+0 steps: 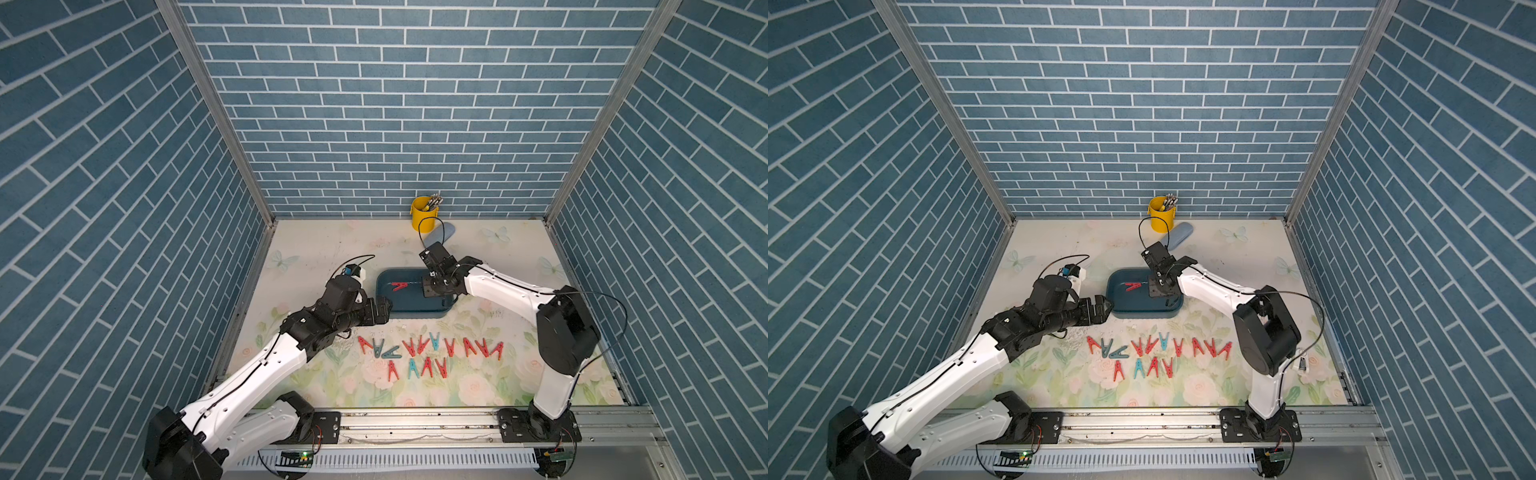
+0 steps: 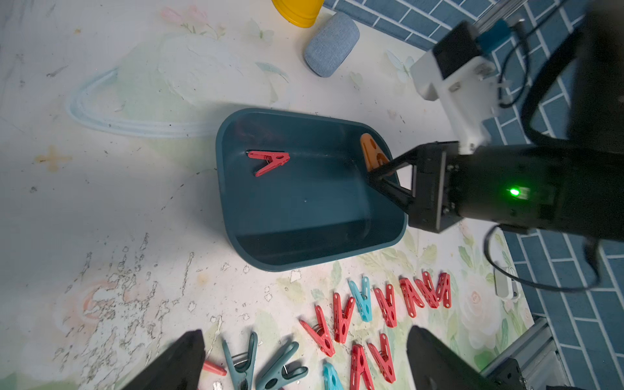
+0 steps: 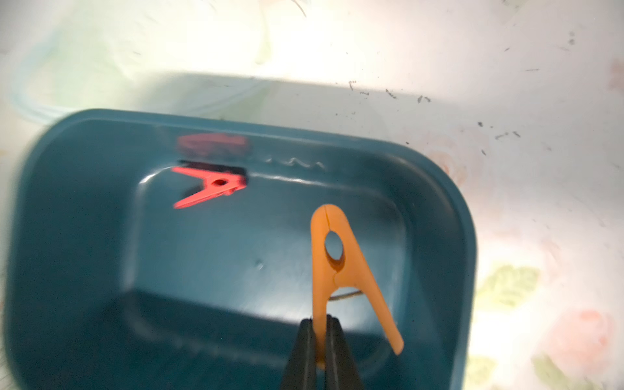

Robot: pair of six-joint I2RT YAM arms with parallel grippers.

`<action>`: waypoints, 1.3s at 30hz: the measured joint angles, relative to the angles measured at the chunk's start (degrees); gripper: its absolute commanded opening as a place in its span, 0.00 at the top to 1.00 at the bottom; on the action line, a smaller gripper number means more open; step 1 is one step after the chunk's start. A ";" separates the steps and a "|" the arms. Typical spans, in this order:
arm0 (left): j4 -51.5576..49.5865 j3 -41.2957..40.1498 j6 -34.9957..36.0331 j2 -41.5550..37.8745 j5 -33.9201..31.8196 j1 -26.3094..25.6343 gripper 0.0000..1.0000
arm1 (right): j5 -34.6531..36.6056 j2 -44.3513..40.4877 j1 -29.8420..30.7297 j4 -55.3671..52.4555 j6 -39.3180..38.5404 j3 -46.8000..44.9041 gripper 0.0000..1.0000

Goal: Take the clothespins out of the storage box
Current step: Pick up the clothespin from the storage box, then place the clothespin at the center of the board.

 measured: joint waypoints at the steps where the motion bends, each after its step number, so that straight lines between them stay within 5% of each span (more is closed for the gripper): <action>1: 0.26 0.00 0.31 0.48 0.02 0.00 0.01 | 0.07 -1.95 0.66 -0.02 0.85 -1.36 1.00; 20: 3.26 3.39 4.74 8.66 1.79 0.55 0.00 | 3.93 -28.79 19.43 -2.08 24.70 -31.36 1.00; 27: 3.61 3.78 4.98 9.79 2.71 0.63 0.00 | 4.76 -30.77 25.66 -1.75 32.92 -38.64 1.00; 39: 3.48 3.78 4.72 9.70 3.19 0.63 0.00 | 4.11 -31.34 26.73 1.77 37.53 -46.80 0.95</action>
